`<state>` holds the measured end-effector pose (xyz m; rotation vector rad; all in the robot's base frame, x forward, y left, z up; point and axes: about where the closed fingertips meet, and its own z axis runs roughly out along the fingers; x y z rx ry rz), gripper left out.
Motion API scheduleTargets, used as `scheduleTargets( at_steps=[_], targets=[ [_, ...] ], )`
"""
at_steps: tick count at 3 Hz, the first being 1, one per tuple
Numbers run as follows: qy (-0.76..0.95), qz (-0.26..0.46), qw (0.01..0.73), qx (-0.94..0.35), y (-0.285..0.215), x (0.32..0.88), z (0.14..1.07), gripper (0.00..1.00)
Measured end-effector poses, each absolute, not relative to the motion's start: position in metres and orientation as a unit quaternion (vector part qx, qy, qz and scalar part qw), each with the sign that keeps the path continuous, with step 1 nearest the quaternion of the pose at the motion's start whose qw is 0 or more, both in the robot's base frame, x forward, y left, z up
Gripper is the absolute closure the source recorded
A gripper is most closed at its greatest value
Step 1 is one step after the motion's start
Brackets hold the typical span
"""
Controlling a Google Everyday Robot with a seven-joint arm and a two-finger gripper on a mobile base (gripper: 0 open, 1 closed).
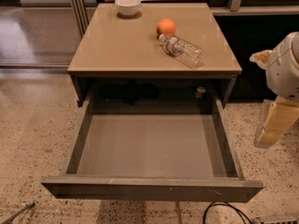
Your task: Close top drawer
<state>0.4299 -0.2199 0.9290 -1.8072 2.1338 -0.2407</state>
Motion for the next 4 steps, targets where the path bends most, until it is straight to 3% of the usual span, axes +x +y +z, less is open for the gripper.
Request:
scheduleTargets(
  at_steps=[1,4],
  targets=[
    [0.754,-0.098,0.136,-0.635,-0.2242,0.4244,0.8929,0.19],
    [0.756,-0.098,0.130,-0.634,-0.2259,0.4224,0.8879,0.89]
  ],
)
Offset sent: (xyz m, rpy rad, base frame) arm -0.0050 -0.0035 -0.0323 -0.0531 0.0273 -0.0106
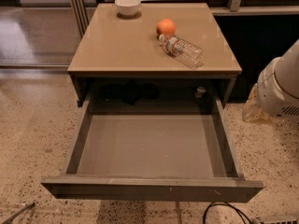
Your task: Close top drawer
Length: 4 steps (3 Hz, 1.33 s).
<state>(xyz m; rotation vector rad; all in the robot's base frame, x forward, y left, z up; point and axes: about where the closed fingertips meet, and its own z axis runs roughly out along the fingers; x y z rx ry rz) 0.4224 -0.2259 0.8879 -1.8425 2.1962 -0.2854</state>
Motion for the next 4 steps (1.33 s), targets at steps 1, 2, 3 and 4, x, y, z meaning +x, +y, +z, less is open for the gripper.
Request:
scheduleTargets(
  at_steps=[1,2,3,4],
  targets=[
    [0.758,-0.089,0.143,-0.631,-0.222,0.411,0.883,1.00],
    [0.776,-0.047,0.142,-0.613,-0.222,0.387,0.858,1.00],
    [0.785,-0.003,0.134,-0.605,-0.213,0.363,0.832,1.00],
    [0.780,0.027,0.134,-0.611,-0.198,0.348,0.809,1.00]
  ],
)
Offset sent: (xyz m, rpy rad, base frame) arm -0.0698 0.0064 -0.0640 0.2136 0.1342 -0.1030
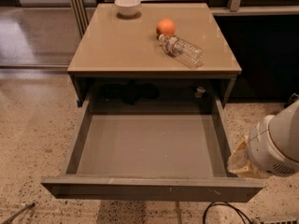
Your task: Close top drawer
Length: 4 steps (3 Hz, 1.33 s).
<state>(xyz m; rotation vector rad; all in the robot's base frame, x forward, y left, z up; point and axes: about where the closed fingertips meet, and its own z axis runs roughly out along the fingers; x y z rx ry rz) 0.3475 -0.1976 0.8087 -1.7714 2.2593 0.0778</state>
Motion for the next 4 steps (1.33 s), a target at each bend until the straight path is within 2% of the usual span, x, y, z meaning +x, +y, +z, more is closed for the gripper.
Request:
scheduleTargets(
  at_steps=[1,4],
  targets=[
    [0.766,0.063,0.148,-0.622,-0.176,0.334,0.790,1.00],
    [0.776,0.086,0.134,-0.610,-0.170,0.304,0.738,1.00]
  ],
)
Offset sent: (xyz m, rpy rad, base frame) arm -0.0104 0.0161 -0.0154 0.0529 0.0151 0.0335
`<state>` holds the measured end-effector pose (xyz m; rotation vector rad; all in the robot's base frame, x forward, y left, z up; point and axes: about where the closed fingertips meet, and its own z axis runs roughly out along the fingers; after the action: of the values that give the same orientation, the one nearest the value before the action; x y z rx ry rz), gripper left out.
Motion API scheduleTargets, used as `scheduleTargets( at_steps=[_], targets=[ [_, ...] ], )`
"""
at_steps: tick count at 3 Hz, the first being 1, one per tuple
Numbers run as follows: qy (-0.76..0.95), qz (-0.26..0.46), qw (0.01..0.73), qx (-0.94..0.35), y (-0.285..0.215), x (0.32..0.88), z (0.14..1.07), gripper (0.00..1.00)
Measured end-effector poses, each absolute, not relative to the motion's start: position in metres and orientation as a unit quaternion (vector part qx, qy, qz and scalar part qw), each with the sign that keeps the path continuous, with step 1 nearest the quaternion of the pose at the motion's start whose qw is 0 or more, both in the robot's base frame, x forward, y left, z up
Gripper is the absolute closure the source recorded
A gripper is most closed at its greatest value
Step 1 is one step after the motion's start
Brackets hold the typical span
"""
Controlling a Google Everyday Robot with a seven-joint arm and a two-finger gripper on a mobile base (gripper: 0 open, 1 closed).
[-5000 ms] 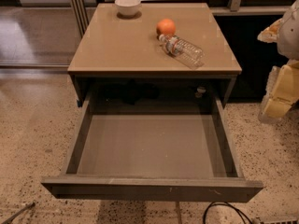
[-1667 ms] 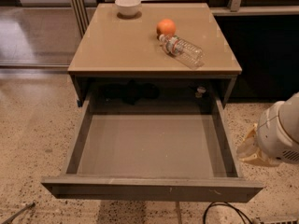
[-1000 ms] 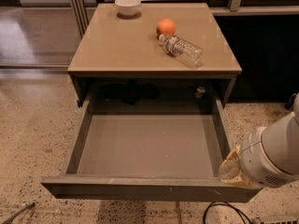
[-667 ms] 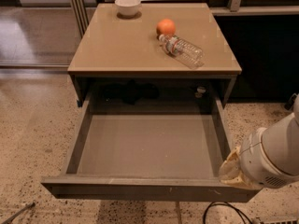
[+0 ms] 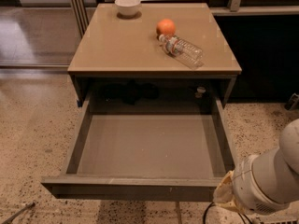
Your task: Close top drawer
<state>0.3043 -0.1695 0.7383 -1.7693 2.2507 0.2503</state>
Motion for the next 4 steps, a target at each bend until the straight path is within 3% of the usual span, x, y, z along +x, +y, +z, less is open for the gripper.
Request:
scheduleTargets(
  at_steps=[2,4],
  targets=[
    [0.777,0.113,0.133,-0.605,-0.162,0.287,0.722,1.00],
    [0.775,0.116,0.168,-0.598,-0.127,0.309,0.683,1.00]
  ],
)
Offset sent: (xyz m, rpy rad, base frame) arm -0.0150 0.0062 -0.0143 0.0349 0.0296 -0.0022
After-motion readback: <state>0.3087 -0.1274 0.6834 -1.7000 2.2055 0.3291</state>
